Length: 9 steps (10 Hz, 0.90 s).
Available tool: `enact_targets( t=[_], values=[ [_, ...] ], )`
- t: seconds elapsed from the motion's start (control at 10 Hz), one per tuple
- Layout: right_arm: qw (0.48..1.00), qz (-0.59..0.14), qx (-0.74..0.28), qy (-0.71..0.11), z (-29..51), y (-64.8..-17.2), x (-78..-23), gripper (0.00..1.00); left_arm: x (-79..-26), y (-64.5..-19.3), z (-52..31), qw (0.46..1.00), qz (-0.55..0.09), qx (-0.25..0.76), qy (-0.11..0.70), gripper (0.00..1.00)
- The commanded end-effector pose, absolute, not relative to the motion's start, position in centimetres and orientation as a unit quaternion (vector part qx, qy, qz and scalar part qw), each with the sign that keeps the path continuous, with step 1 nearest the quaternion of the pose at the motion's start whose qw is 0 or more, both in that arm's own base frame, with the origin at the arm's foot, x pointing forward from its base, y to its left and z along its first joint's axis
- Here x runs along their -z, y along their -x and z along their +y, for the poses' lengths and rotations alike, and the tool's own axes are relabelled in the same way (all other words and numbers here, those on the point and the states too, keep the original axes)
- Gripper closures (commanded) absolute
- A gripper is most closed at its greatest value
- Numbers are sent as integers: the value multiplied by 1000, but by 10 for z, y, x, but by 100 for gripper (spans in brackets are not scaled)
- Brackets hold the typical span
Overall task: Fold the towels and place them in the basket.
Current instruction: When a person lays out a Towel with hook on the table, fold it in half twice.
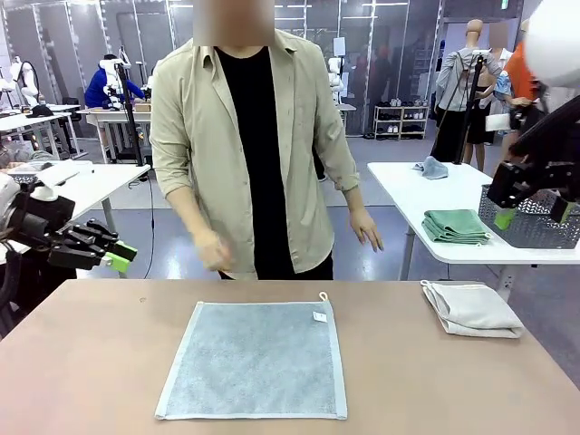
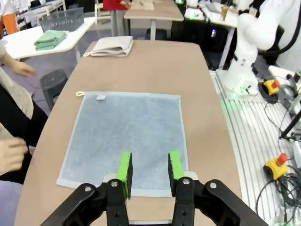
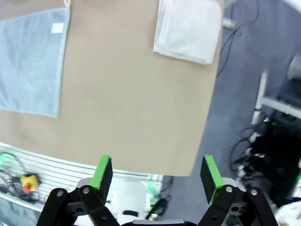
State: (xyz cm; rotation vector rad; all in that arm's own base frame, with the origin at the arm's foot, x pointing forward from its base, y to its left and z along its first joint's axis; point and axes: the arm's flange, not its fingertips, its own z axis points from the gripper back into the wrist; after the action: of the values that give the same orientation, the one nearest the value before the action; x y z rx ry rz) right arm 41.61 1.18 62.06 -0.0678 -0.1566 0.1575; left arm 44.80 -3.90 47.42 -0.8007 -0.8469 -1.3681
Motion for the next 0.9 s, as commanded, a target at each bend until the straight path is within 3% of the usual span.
enact_targets(
  t=[0.0,0.2,0.6,0.8],
  values=[
    [978,-85,-166,92,44,-430,-629,6,-505,-431,-89,661,-323,615,284,58],
    [953,-71,-257,140,91,-440,-628,6,-525,-415,-141,698,-261,631,218,58],
    [865,14,-483,135,153,-462,-592,6,-535,-392,-222,744,-140,648,83,18],
    [795,-17,-597,107,170,-472,-555,6,-528,-390,-241,757,-111,643,47,0]
  ],
)
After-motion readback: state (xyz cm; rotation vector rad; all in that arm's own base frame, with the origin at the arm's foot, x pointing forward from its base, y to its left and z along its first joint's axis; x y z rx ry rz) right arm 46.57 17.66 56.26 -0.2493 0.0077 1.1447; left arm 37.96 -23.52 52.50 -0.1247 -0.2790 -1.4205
